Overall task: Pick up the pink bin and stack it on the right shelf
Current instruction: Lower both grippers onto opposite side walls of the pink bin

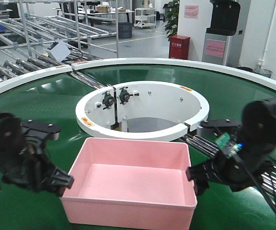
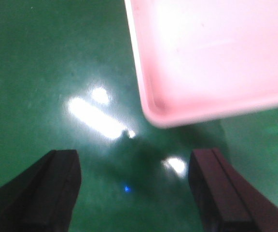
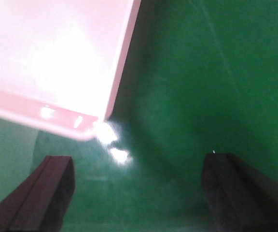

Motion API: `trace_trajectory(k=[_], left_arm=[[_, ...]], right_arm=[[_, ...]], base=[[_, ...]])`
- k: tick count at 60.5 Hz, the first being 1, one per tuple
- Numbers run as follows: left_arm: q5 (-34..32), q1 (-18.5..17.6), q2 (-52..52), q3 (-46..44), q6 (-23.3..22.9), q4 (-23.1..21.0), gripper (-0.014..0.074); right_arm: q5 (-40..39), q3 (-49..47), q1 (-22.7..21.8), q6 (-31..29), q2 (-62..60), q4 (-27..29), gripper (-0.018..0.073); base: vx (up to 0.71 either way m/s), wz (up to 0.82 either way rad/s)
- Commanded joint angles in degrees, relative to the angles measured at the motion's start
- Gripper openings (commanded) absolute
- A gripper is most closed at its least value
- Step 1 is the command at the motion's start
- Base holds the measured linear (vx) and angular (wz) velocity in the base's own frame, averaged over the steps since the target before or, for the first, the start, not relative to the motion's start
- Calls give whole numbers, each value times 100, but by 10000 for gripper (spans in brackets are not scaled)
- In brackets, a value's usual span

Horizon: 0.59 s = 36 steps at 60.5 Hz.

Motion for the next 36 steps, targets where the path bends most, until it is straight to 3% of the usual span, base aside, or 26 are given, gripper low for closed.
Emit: trace_trajectory(k=[1,21,36], left_arm=[[36,25,512,-889,-96,-19,589],[435,122,2023,-3003,-96,-118,589],[473,250,2171,-3200,-96,-142,588]], right_arm=[[59,-714,-112,220,170,-57,573],[135,-2154,-174,321,1442,25,573],[313,-2794,-174,498,2138,176,572]], base=[[0,0],[0,0],[0,0]])
